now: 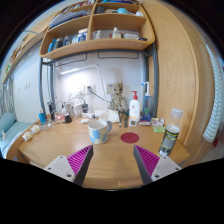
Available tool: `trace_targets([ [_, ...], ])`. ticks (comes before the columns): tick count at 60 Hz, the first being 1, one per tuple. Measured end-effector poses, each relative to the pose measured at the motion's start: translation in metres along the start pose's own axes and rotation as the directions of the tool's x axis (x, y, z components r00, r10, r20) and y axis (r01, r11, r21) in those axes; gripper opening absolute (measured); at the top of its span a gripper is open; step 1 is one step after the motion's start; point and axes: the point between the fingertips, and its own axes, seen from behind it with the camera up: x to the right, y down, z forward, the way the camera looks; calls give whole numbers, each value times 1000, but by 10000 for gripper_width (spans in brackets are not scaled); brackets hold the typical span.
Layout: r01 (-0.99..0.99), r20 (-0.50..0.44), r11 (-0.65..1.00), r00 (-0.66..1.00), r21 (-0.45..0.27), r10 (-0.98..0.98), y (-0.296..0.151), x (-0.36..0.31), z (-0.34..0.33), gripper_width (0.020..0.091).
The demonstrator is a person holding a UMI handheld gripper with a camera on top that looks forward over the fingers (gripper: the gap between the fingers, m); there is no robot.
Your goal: Pour water
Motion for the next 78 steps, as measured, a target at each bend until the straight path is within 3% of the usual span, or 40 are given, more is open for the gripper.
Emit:
trace_targets([
  [23,-55,-115,998,992,21,57,60,126,-4,822],
  [36,-22,-164,994,986,107,39,29,189,25,822],
  [50,8,-160,991,987,133,13,10,211,73,782],
  [60,23,-140,994,990,110,-8,12,208,93,641],
  [67,41,-146,993,989,113,-24,6,208,96,450],
  [73,48,-154,993,988,105,-31,10,208,97,410],
  [78,53,-151,993,988,105,-37,8,208,98,333],
])
